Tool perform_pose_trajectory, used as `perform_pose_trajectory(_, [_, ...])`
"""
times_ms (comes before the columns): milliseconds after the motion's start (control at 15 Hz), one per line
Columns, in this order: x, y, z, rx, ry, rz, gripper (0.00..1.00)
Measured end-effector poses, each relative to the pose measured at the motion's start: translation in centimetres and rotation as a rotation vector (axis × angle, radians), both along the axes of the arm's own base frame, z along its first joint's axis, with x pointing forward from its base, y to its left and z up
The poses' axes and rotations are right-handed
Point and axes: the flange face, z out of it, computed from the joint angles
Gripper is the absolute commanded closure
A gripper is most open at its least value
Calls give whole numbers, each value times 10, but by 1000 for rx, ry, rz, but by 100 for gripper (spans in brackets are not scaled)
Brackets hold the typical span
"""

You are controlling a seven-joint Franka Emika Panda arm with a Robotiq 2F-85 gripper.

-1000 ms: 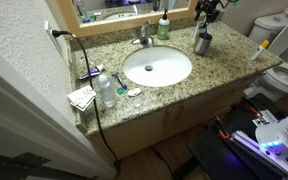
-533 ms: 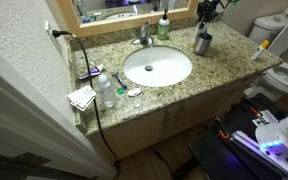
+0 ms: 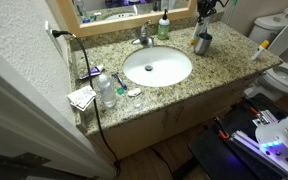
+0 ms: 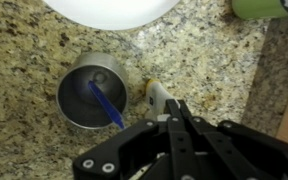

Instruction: Move the white tube to the right

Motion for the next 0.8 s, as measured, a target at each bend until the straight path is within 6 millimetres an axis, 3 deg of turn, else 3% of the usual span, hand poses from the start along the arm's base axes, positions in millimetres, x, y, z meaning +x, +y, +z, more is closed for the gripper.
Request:
perform_pose_trajectory(200, [4, 1, 45, -86, -147, 45, 99])
perform_pose_trajectory(400, [-8, -3, 110, -89, -304, 70, 99])
perform_pose_trajectory(600, [-40, -20, 179, -87, -415, 57, 99])
perform_pose_trajectory(800, [-94, -50, 232, -103, -406, 1, 99])
